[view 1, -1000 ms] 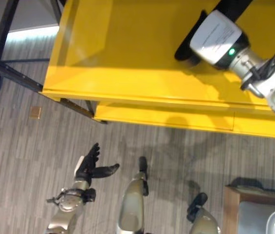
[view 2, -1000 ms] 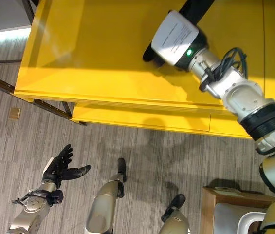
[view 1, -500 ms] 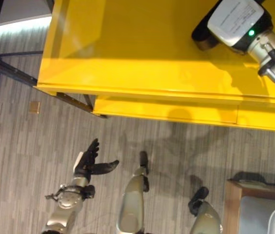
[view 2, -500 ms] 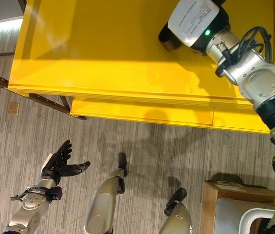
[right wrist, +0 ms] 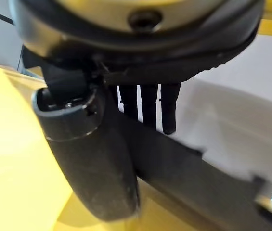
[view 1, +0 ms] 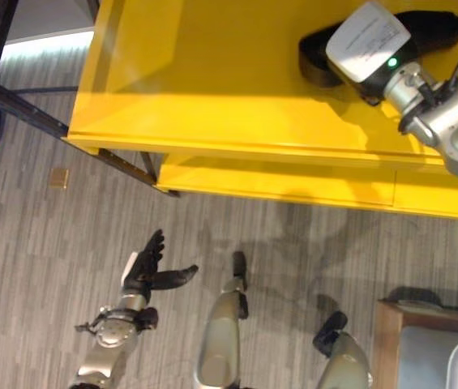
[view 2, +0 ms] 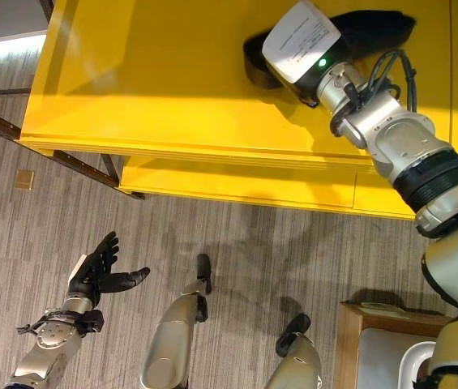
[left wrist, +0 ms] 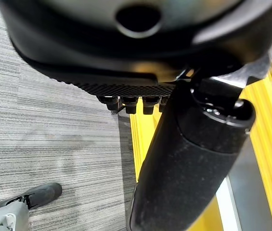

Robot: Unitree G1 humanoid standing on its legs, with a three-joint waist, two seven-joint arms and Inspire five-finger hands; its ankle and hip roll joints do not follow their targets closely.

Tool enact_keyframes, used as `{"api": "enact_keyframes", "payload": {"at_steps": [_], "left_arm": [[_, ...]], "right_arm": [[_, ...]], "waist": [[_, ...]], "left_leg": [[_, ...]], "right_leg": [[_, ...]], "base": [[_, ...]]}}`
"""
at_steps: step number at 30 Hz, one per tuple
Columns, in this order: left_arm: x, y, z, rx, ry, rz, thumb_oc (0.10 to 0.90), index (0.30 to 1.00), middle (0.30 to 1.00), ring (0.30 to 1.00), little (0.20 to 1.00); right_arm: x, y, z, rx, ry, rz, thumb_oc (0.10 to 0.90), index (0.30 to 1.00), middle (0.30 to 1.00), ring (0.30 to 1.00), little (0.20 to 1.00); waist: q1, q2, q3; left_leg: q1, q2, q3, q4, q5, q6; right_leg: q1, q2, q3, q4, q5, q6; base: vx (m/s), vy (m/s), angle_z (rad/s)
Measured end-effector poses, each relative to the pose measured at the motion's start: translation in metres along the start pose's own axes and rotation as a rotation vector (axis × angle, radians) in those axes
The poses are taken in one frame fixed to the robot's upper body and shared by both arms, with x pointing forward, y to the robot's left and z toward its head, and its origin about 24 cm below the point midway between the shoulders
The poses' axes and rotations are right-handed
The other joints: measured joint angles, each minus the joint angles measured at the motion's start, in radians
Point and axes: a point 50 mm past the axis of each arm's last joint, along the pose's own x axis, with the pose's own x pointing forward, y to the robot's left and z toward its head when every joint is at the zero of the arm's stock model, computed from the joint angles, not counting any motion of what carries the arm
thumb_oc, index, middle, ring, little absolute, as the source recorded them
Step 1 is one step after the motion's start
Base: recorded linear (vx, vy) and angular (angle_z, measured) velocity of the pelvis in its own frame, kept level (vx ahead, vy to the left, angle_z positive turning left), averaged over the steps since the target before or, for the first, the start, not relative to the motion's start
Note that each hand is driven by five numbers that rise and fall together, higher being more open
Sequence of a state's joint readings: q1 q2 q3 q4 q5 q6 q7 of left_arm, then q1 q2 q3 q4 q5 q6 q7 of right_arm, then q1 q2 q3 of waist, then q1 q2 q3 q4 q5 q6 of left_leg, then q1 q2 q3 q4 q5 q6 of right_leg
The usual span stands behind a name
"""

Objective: Move parts from the plastic box to the shelf.

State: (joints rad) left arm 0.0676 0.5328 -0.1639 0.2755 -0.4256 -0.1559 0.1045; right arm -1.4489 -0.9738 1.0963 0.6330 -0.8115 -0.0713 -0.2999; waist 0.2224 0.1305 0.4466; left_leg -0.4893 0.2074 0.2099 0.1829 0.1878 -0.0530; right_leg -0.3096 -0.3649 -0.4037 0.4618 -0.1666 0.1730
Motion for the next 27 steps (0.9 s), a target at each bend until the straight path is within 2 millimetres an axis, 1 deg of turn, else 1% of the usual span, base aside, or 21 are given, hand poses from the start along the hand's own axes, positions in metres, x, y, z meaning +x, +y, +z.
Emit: {"api": "enact_keyframes", "payload": {"at_steps": [6,15,20,23,27], "left_arm": [[0.0,0.001,0.001,0.003,-0.004,0.009,0.9,1.0,1.0,1.0,1.0],[0.0,0.001,0.001,0.003,-0.006,0.013,0.9,1.0,1.0,1.0,1.0],[0.0,0.001,0.001,0.003,-0.004,0.014,0.9,1.0,1.0,1.0,1.0],[-0.002,0.002,-0.002,0.003,0.007,0.015,0.9,1.0,1.0,1.0,1.0],[-0.002,0.002,-0.002,0.003,0.006,0.014,0.9,1.0,1.0,1.0,1.0]], "right_arm": [[0.0,0.0,0.0,0.069,0.01,0.001,0.9,1.0,1.0,1.0,1.0],[0.001,-0.008,0.005,0.09,-0.017,-0.026,0.9,1.0,1.0,1.0,1.0],[0.0,-0.012,0.008,0.102,-0.037,-0.031,0.9,1.0,1.0,1.0,1.0],[0.001,-0.017,0.011,0.12,-0.051,-0.049,0.9,1.0,1.0,1.0,1.0],[-0.003,-0.015,0.006,0.108,-0.042,-0.034,0.9,1.0,1.0,1.0,1.0]], "waist": [[0.0,0.0,0.0],[-0.004,-0.001,0.0],[-0.015,-0.003,-0.001],[-0.026,-0.009,-0.003],[-0.033,-0.011,-0.003]], "left_leg": [[-0.002,0.0,0.0,-0.007,0.008,-0.001],[0.008,0.0,0.001,-0.007,0.011,0.001],[0.029,0.001,0.001,-0.008,0.012,0.002],[0.036,0.002,0.002,-0.011,0.015,0.001],[0.039,0.007,0.003,-0.011,0.018,0.002]], "right_leg": [[-0.013,-0.002,0.003,0.019,-0.005,-0.002],[-0.006,-0.002,0.006,0.02,-0.005,-0.001],[0.014,-0.001,0.007,0.016,-0.004,-0.002],[0.018,0.001,0.009,0.016,-0.003,-0.002],[0.019,0.004,0.011,0.018,0.001,-0.006]], "base": [[0.0,0.0,0.0],[0.0,0.0,0.0],[0.0,0.0,0.0],[0.0,0.0,0.0],[0.0,0.002,-0.01]]}}
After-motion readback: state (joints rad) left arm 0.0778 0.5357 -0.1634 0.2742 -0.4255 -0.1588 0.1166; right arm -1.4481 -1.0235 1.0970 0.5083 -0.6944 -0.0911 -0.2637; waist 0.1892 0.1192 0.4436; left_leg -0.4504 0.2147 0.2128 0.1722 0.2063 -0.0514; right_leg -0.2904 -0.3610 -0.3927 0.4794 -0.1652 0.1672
